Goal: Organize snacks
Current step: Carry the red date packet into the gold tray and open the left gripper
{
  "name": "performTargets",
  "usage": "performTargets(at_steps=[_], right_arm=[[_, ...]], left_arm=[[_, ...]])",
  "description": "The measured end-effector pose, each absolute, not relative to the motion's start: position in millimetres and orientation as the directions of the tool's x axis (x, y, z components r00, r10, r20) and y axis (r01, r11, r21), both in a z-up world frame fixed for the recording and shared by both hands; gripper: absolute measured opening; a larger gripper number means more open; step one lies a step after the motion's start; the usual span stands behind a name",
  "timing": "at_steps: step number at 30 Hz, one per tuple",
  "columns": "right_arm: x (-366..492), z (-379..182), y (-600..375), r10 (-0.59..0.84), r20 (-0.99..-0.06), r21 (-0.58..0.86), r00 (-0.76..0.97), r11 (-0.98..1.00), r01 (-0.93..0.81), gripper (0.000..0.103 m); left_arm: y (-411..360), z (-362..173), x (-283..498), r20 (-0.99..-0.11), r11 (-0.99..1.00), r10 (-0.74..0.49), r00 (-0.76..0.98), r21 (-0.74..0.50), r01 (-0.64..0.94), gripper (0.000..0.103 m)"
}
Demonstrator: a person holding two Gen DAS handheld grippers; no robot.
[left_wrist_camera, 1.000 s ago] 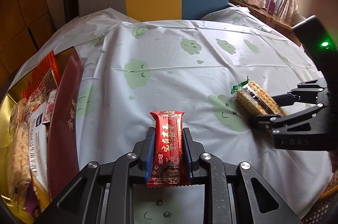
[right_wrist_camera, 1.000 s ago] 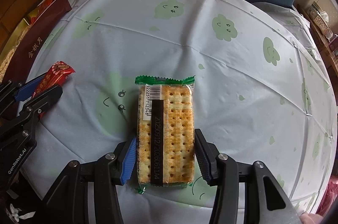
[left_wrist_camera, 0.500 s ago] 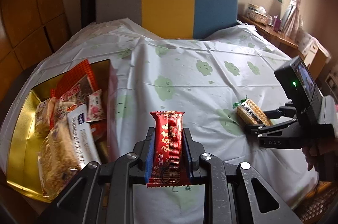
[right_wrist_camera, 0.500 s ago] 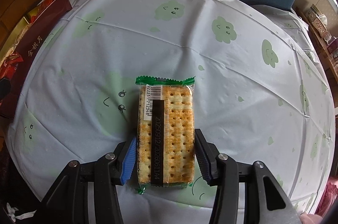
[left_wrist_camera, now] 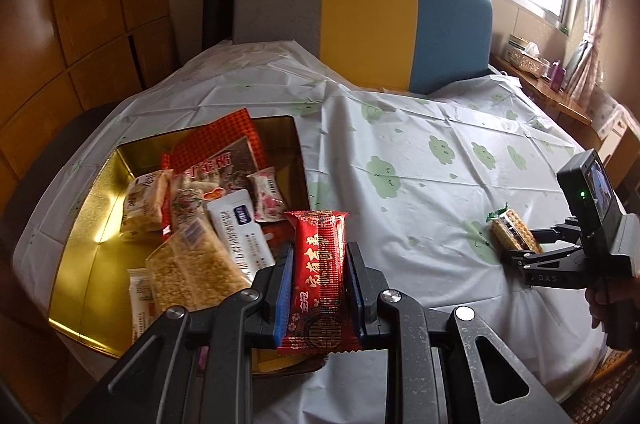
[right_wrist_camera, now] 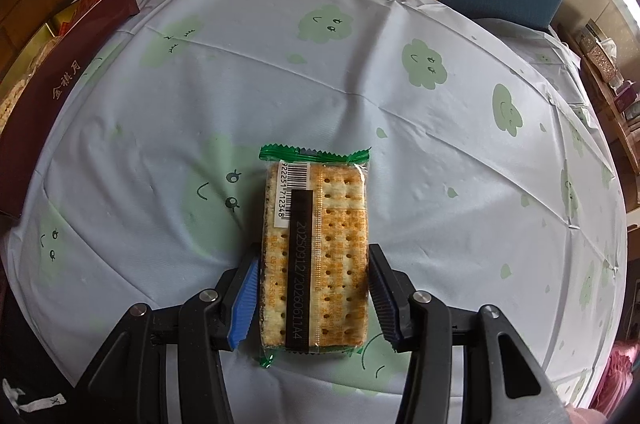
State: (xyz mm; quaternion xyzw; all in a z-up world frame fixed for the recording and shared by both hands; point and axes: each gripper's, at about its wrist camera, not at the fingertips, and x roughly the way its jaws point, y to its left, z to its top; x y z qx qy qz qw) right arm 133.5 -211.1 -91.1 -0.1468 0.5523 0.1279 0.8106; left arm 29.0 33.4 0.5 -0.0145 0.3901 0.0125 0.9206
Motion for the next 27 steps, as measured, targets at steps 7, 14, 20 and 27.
performTargets(at_steps=[7, 14, 20, 27], right_arm=[[133, -91, -212, 0.043, -0.931, -0.102, 0.363, 0.923, -0.371, 0.051], [129, -91, -209, 0.033, -0.926, -0.121, 0.375, 0.918, -0.378, 0.051], [130, -90, -210, 0.031, -0.926, -0.123, 0.377, 0.917, -0.379, 0.051], [125, -89, -203, 0.013, -0.921, -0.152, 0.39, 0.908, -0.39, 0.051]], left_arm=[[45, 6, 25, -0.707, 0.998, 0.025, 0.707, -0.024, -0.059, 0.025], [69, 8, 23, -0.708, 0.993, 0.058, 0.703, -0.03, -0.111, 0.025], [135, 13, 19, -0.712, 0.963, 0.135, 0.689, -0.07, -0.261, 0.025], [216, -5, 11, -0.772, 0.887, 0.182, 0.609, -0.138, -0.441, 0.025]])
